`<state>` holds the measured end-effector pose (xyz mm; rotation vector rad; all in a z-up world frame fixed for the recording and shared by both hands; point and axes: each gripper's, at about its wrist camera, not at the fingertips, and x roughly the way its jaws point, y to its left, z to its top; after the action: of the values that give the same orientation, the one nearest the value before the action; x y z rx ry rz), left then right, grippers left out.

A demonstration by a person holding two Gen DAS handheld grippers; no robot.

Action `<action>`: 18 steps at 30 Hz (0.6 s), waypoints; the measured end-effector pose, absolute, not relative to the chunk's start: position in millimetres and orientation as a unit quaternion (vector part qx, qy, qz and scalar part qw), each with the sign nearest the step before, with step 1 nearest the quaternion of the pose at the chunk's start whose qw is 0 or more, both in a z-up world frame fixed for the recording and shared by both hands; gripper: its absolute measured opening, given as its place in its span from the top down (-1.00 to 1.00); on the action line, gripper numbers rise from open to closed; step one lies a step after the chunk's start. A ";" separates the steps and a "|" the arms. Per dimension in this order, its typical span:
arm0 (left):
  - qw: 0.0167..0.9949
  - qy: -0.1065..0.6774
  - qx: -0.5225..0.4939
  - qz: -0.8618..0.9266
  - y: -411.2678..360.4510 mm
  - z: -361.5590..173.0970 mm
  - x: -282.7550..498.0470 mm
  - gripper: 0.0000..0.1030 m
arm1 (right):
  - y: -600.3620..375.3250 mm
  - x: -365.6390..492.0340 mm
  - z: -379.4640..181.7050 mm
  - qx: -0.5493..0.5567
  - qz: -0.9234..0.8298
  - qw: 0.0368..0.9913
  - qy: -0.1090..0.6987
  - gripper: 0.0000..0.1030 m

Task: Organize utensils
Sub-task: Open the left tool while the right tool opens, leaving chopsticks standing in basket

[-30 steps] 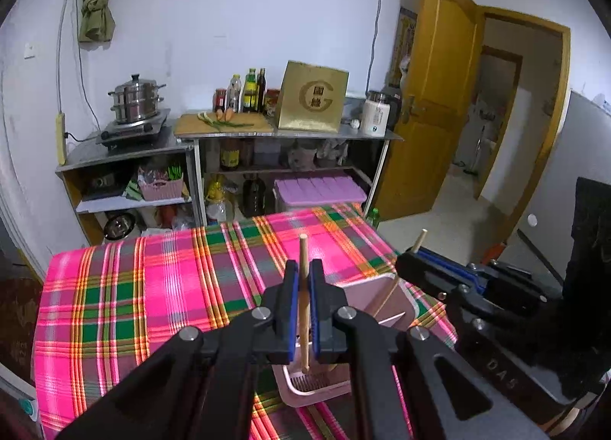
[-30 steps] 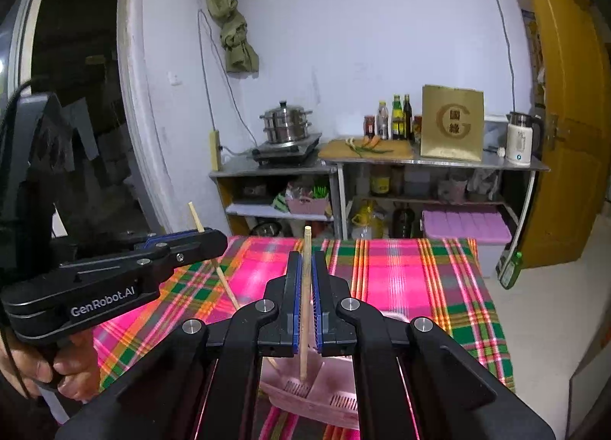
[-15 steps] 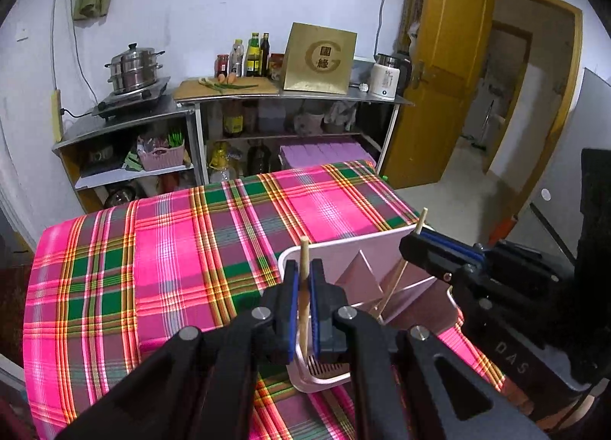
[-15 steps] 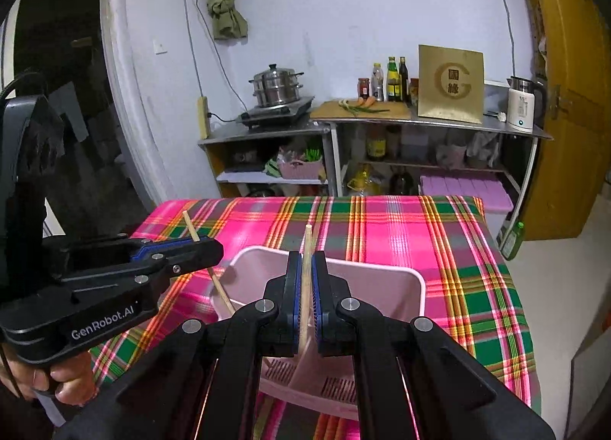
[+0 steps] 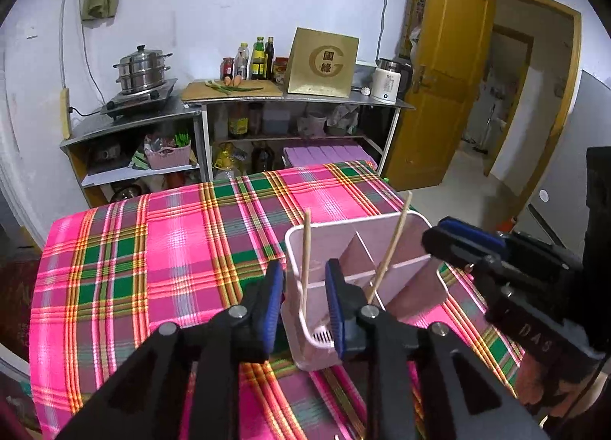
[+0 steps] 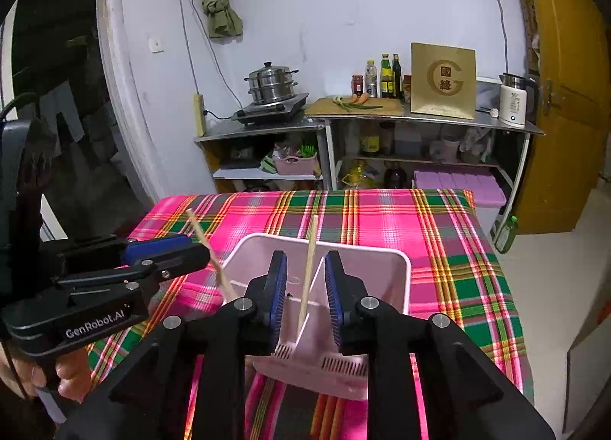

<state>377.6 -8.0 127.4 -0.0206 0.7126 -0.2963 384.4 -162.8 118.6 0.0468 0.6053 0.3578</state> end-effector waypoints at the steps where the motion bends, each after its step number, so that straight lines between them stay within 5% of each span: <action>1: 0.927 0.345 -0.012 -0.146 -5.7 128.3 370.8 0.51 | -164.0 377.4 120.5 0.021 0.173 0.940 0.293 0.58; 18: 0.934 0.330 -0.042 -0.130 33.1 74.1 195.1 0.50 | -186.2 203.7 83.5 0.016 0.199 0.940 0.277 0.48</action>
<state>195.1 33.1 74.1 -0.0868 0.6753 -0.2657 203.7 -186.2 83.5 0.0321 0.5651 0.4060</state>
